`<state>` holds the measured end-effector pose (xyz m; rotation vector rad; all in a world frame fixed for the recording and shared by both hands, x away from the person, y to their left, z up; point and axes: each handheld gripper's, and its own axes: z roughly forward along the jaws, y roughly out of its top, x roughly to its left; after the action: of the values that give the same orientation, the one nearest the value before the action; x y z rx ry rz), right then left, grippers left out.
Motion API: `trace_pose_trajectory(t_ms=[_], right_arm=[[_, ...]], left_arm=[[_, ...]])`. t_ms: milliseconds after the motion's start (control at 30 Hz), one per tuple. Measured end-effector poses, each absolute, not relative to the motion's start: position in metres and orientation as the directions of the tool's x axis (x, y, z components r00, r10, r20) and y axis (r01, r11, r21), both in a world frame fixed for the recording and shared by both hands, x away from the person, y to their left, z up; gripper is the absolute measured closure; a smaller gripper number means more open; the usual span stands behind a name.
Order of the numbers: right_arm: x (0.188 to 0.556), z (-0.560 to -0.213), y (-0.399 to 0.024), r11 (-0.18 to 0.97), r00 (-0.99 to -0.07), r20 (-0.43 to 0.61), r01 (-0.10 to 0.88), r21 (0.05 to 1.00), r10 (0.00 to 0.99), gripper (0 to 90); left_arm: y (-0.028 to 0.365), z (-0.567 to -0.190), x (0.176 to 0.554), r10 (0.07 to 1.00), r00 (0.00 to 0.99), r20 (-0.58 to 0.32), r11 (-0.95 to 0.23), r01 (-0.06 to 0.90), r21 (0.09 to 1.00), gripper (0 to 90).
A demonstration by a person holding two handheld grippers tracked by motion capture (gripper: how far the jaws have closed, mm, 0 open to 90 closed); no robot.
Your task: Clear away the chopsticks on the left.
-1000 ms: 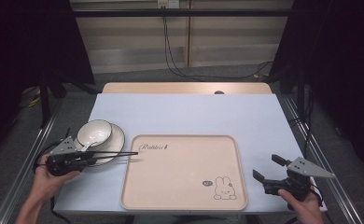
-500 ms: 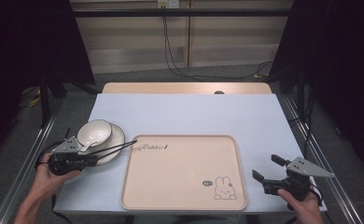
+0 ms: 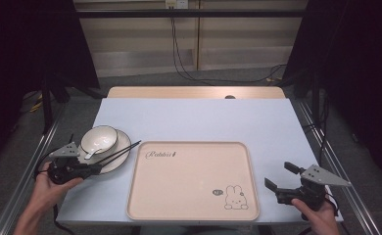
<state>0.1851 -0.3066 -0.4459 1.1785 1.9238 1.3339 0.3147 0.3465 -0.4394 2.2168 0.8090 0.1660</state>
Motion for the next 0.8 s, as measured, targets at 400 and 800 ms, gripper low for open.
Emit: trace_pose_trajectory(t_ms=[400, 800], right_arm=[[0.185, -0.445, -0.306, 0.134, -0.494, 0.068, 0.361, 0.923, 0.867, 7.7], [0.184, -0.445, -0.306, 0.135, -0.498, 0.066, 0.357, 0.924, 0.864, 7.7]], left_arm=[[0.343, -0.427, 0.299, 0.643, 0.735, -0.216, -0.408, 0.567, 0.715, 85.9], [0.325, -0.417, 0.268, 0.648, 0.713, -0.268, -0.332, 0.581, 0.743, 85.9]])
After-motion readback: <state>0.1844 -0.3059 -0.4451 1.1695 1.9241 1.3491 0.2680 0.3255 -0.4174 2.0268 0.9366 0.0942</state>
